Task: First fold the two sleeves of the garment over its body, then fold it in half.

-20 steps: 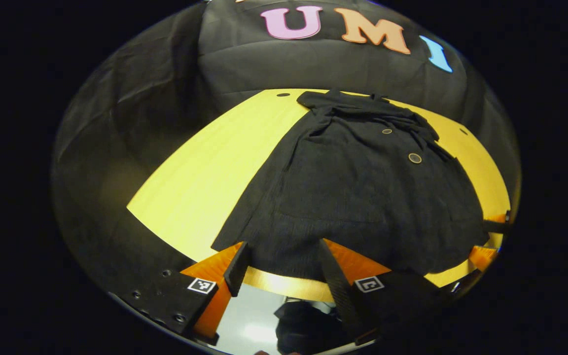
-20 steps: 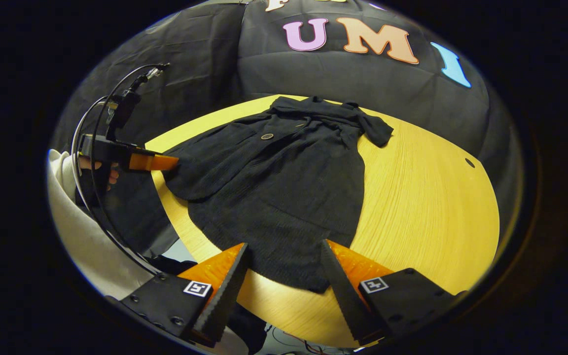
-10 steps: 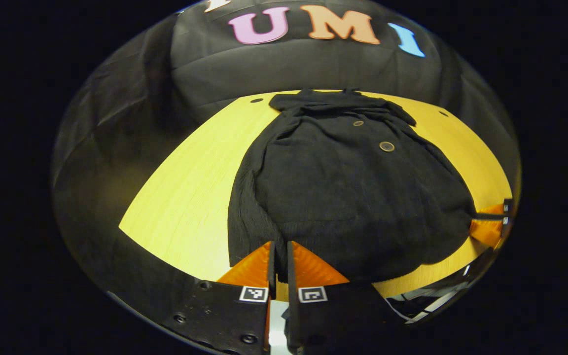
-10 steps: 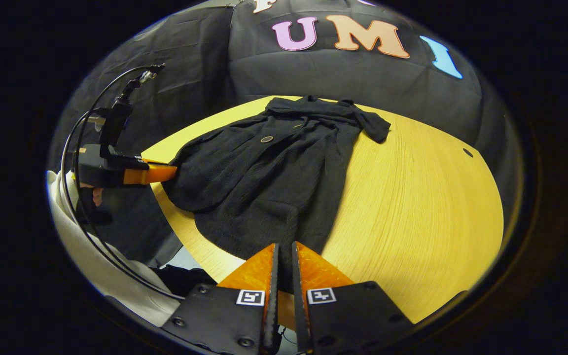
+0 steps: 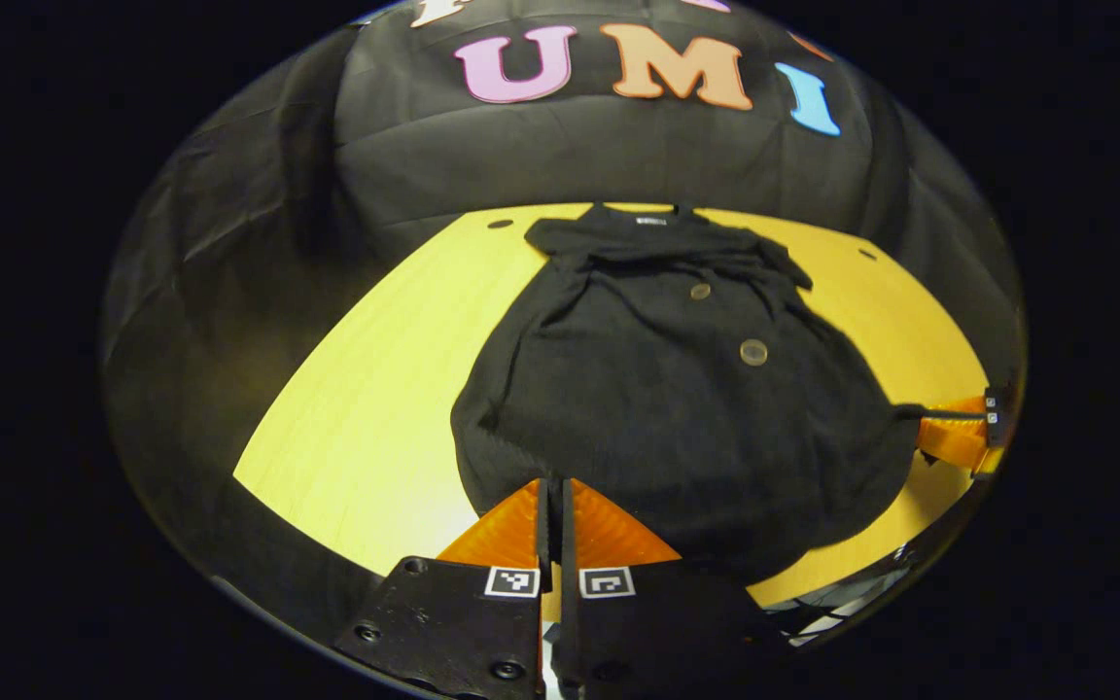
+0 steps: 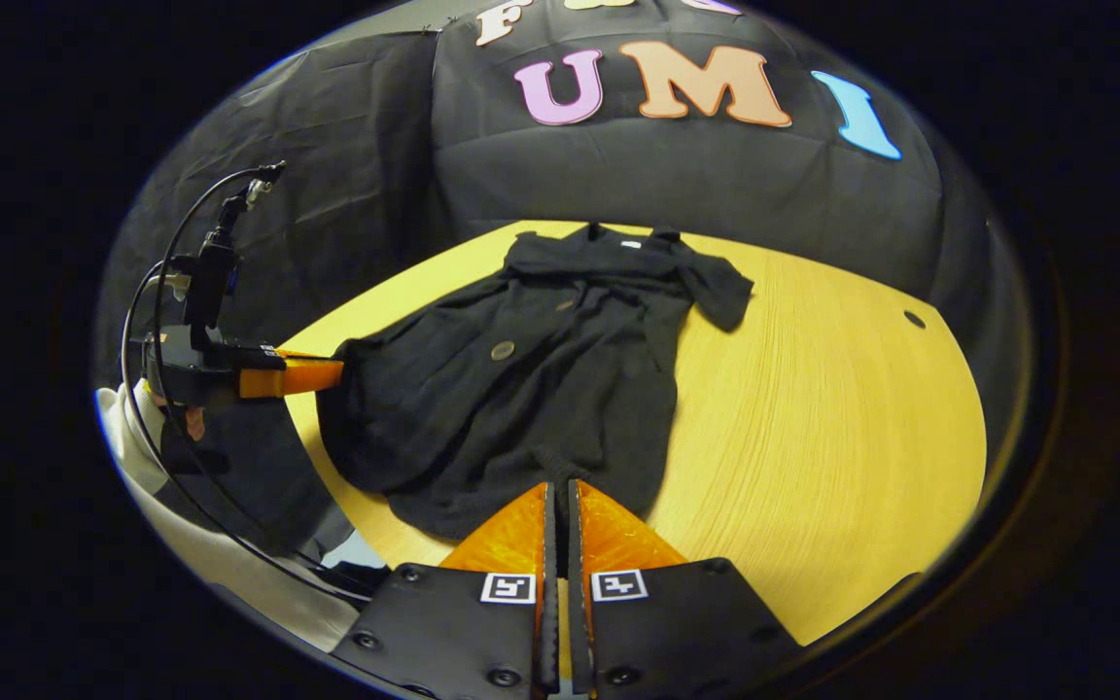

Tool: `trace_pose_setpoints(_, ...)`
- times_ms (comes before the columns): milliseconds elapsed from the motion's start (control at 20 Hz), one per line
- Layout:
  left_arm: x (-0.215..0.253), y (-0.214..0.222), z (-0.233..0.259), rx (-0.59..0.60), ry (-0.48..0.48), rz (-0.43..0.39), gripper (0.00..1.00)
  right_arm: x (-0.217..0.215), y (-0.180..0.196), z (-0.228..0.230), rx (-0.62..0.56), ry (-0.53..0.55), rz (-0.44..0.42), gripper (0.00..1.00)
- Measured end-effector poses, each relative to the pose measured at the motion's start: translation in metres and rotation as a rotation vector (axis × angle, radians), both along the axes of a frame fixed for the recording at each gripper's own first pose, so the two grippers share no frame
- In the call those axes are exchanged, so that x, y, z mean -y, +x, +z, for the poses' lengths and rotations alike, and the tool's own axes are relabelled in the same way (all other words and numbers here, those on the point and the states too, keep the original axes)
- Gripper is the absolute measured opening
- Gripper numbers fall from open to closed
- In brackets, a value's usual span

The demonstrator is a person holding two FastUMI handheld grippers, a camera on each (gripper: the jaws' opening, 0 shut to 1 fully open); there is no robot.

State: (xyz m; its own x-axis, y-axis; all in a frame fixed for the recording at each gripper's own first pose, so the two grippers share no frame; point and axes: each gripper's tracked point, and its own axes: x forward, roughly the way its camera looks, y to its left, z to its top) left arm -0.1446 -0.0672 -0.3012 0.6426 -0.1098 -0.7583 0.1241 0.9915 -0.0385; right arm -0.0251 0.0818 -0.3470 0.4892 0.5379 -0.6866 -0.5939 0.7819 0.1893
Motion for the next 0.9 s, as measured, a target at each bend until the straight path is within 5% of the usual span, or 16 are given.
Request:
trace_pose_setpoints(250,0.010,0.087,0.040,0.099,-0.100,0.038,0.01,-0.023,0.080,0.045,0.104,0.031,0.020,0.07)
trace_pose_setpoints(900,0.039,0.324,0.084,0.313,-0.200,0.116,0.00,-0.043,0.311,0.101,0.223,0.072,-0.188,0.06)
